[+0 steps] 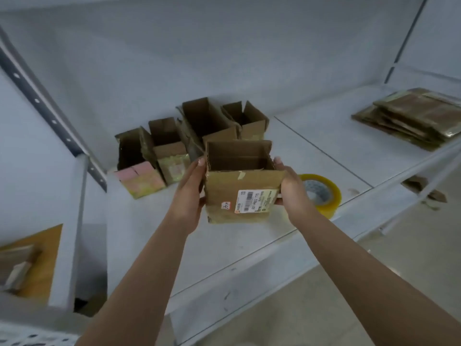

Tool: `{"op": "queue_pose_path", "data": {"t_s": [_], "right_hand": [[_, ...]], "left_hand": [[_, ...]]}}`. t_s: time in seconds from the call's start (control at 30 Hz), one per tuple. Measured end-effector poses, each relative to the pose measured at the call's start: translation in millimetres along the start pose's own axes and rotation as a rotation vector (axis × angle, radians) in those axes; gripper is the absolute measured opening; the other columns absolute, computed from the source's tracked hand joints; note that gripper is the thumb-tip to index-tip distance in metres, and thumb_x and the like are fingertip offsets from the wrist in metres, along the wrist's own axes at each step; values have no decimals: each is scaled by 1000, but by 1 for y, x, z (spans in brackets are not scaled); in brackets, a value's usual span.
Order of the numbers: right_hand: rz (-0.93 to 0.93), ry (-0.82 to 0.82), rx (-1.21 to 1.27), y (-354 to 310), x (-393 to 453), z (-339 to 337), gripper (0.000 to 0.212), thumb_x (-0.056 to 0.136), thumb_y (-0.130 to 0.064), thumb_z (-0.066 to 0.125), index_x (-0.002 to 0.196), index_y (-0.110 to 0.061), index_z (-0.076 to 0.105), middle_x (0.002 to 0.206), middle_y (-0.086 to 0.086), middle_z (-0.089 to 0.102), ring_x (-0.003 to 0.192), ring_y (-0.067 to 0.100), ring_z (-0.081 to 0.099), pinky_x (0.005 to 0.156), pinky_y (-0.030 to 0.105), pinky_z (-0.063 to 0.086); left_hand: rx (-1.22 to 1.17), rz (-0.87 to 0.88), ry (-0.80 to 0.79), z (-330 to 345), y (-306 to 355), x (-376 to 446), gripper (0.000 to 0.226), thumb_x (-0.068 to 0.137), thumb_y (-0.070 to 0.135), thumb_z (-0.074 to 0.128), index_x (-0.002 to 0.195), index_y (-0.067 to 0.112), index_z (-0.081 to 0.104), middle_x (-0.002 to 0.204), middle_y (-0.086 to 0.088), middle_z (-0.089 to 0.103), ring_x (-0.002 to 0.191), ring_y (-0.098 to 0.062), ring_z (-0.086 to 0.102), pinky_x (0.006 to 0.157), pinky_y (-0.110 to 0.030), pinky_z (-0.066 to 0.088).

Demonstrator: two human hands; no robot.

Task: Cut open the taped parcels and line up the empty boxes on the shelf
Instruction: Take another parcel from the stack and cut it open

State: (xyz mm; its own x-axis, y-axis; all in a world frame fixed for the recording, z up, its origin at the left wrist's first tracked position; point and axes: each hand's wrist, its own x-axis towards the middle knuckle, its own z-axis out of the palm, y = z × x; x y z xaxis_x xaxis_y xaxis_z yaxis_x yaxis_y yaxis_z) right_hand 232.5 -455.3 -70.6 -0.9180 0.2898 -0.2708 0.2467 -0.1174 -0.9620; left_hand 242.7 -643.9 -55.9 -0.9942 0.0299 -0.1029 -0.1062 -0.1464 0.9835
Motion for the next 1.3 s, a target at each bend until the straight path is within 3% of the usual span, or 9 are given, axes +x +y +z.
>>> {"op": "queue_pose_path", "data": {"t_s": [0.1,0.3,0.47,0.6,0.73,0.83,0.97,1.13,1.3], "right_hand": [[32,38,9,23,-3,18,33,99,-53,44,89,-25,57,91,6,70,81,18,67,71,36,55],[-43,113,-49,46,-15,27,36,96,-50,53,102,-15,59,102,11,70,96,23,67,93,47,52],[-105,69,-1,48,-14,23,29,96,-32,61,122,-22,53,103,7,63,92,22,65,66,24,51],[-378,-57,-58,47,-6,17,34,93,-15,59,116,-40,57,119,-1,58,116,28,55,90,42,53],[-427,-59,-37,47,-3,19,36,89,8,51,91,-25,62,93,-8,64,100,26,59,69,29,54],[-408,-61,-10,48,-3,20,38,90,13,42,89,-21,62,85,-12,65,87,16,60,63,22,50],[-375,-58,-3,40,-4,17,27,83,-20,37,87,-17,63,85,-15,67,76,-5,60,69,12,45],[-457,-68,-253,47,2,8,9,92,-20,62,90,-29,65,100,-8,66,106,20,58,90,38,50],[-546,-64,-438,40,4,8,11,93,-15,63,90,-26,62,96,-10,64,104,17,57,77,6,35]], "left_hand": [[40,-62,-90,-27,-18,7,44,88,62,54,125,38,60,123,6,67,122,-18,57,111,-48,36],[-72,-115,-182,-42,-41,20,22,101,15,47,114,29,58,97,3,74,83,-13,71,67,-25,55],[-37,-78,-215,-45,-44,29,44,100,2,46,125,38,50,101,-7,73,86,-22,71,67,-34,58],[-91,53,-192,-41,-41,26,45,96,-10,43,120,27,51,106,-5,71,86,-23,70,63,-33,58],[28,172,-94,-46,-40,27,27,99,24,44,97,33,69,112,15,65,116,-13,58,88,-30,43],[205,228,-122,-49,-33,18,33,91,57,45,99,36,69,129,21,55,131,1,41,90,-7,36],[471,241,-32,-44,-34,19,15,89,31,67,100,21,71,139,7,45,129,-3,39,77,6,34],[673,350,90,-35,-34,25,13,85,20,74,94,25,66,130,3,53,128,-11,45,105,-29,39],[998,544,38,-17,-29,24,19,90,22,66,108,21,68,133,2,55,135,-22,42,116,-51,22]]}}
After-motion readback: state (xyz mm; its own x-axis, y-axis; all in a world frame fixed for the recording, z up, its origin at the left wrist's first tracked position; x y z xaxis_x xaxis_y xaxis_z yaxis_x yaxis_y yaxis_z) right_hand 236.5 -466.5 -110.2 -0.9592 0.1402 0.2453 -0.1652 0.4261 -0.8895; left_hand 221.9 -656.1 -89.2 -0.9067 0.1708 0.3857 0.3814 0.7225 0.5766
